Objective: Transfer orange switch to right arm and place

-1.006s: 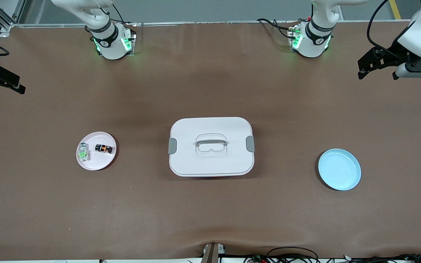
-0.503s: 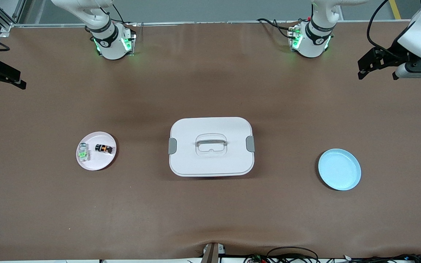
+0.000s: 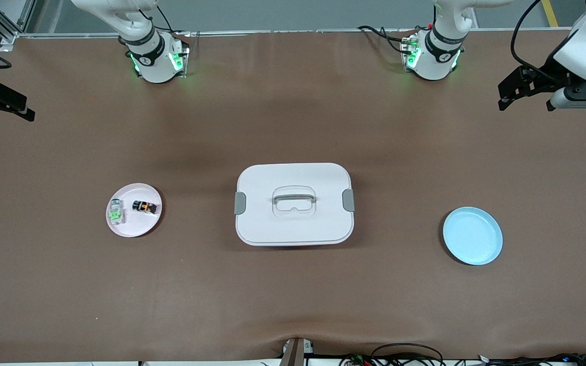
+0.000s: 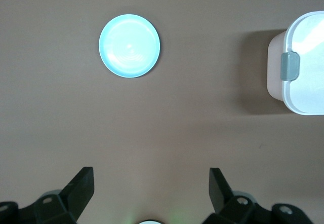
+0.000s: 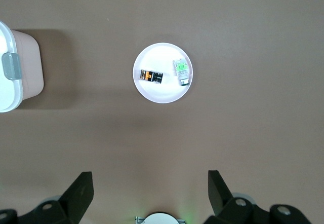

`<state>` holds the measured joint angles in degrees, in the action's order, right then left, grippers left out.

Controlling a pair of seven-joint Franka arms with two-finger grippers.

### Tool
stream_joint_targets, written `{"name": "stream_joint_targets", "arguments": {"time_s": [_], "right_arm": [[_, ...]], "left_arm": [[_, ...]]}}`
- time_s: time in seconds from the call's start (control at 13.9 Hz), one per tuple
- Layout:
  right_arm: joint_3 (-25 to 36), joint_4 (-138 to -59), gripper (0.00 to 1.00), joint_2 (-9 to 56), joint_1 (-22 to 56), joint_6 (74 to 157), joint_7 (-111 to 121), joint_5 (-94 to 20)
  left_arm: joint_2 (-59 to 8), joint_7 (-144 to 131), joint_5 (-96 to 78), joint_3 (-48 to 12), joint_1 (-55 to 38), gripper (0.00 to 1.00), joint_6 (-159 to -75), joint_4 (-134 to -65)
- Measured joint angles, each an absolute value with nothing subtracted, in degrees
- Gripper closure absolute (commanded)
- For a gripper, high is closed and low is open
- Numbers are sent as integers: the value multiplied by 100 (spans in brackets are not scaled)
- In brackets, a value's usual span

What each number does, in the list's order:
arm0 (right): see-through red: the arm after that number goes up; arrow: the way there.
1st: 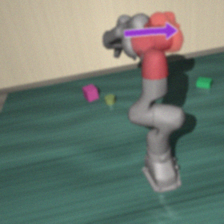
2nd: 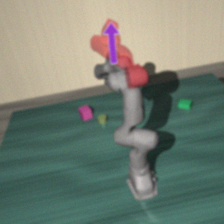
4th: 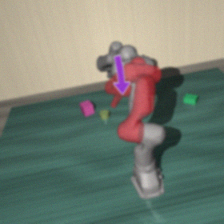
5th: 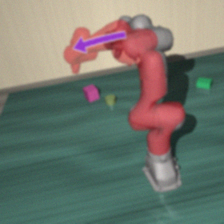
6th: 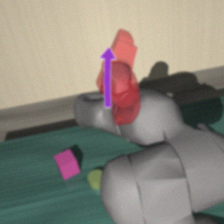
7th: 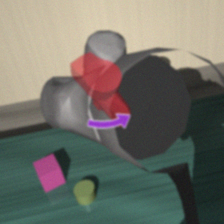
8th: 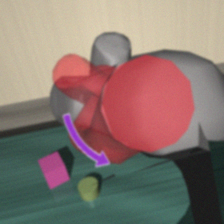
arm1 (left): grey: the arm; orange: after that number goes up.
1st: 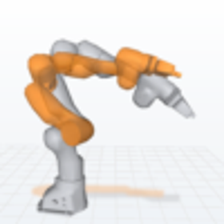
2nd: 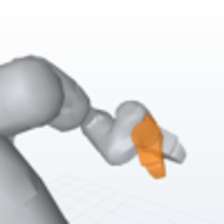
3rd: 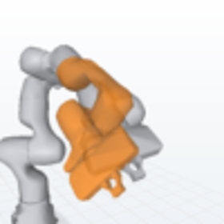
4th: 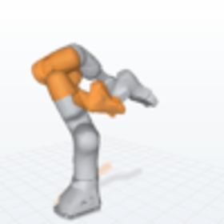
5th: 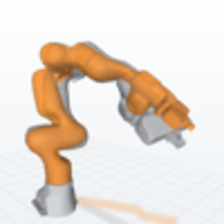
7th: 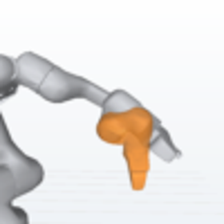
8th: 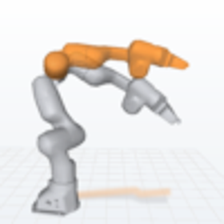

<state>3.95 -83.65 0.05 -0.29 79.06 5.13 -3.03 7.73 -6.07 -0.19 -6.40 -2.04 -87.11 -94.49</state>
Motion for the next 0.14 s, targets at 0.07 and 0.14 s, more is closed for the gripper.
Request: {"name": "stream_joint_targets", "arguments": {"time_s": [0.07, 0.14], "right_arm": [[395, -8365, 0, 5, -29, 7906, 512, -303], [395, -8366, 0, 5, -29, 7906, 512, -303]], "left_arm": [[773, -607, -19, -640, -204, 0, -8711, -9449], [773, -606, -19, -640, -204, 0, -8711, -9448]]}}
